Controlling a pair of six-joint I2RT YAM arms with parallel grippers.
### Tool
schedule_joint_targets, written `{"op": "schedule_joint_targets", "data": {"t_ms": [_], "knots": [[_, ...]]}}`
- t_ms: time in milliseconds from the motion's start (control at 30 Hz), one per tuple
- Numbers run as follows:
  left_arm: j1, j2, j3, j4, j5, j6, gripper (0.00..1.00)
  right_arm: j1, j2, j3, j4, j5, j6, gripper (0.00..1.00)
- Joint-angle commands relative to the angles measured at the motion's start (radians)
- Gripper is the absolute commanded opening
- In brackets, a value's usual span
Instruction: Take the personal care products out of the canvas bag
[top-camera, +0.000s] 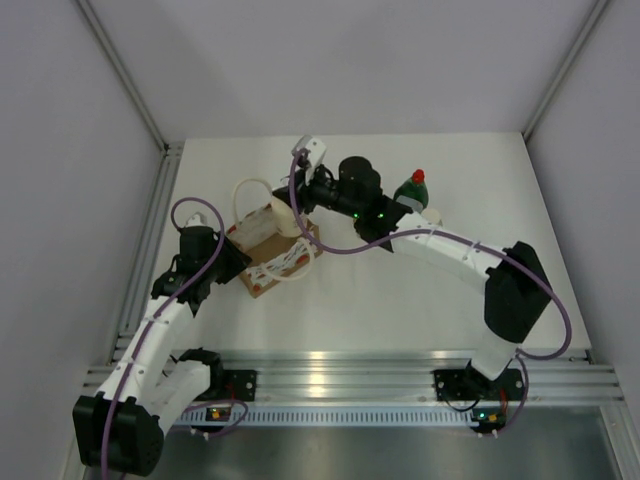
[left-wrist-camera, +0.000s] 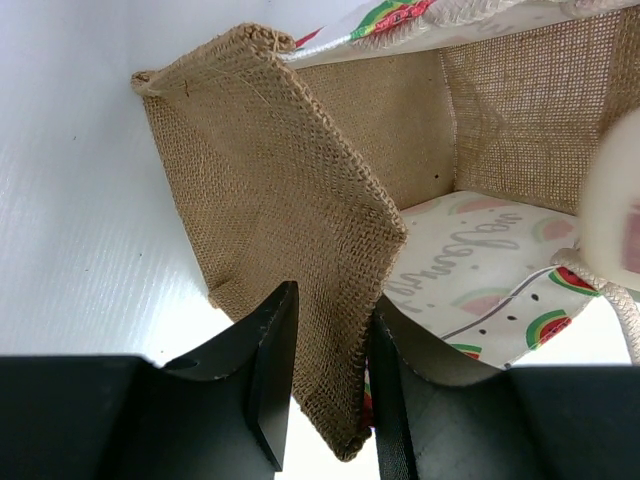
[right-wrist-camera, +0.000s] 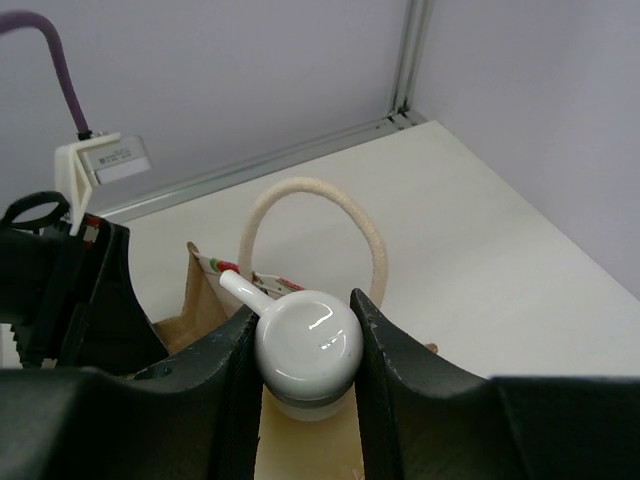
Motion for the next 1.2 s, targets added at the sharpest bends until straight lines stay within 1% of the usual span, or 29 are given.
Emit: {"op": "schedule_joint_targets", "data": {"t_ms": [0, 167, 333, 567, 667, 733, 867, 900, 1167], "knots": [[-0.001, -0.007, -0.005, 0.004, -0.011, -0.002, 0.37, 0.01, -0.142, 0.088, 0.132, 0.024, -0.018, 0.0], [-0.001, -0.01, -0.008, 0.004, -0.015, -0.008, 0.37, 0.01, -0.211, 0.071, 0.093, 0.07, -0.016, 0.0], [-0.001, -0.017, -0.01, 0.002, -0.013, -0.014, 0.37, 0.012, -0.283, 0.045, 0.037, 0.15, -0.036, 0.0], [-0.001, -0.02, -0.008, 0.002, -0.008, -0.014, 0.37, 0.01, -0.384, -0.076, 0.037, 0.245, -0.055, 0.0], [-0.001, -0.023, -0.01, 0.002, -0.01, -0.014, 0.37, 0.01, -0.432, -0.153, 0.055, 0.265, -0.061, 0.0], [-0.001, -0.026, -0.013, 0.002, -0.008, -0.014, 0.37, 0.01, -0.474, -0.223, 0.092, 0.301, -0.056, 0.0], [-0.001, -0.023, -0.011, 0.002, -0.01, -0.017, 0.37, 0.007, -0.53, -0.34, 0.165, 0.302, -0.053, 0.0], [-0.001, -0.021, -0.011, 0.002, -0.007, -0.017, 0.37, 0.006, -0.55, -0.392, 0.182, 0.302, -0.053, 0.0], [-0.001, -0.029, -0.01, 0.002, -0.008, -0.019, 0.37, -0.008, -0.613, -0.682, 0.452, 0.276, -0.041, 0.0]]}}
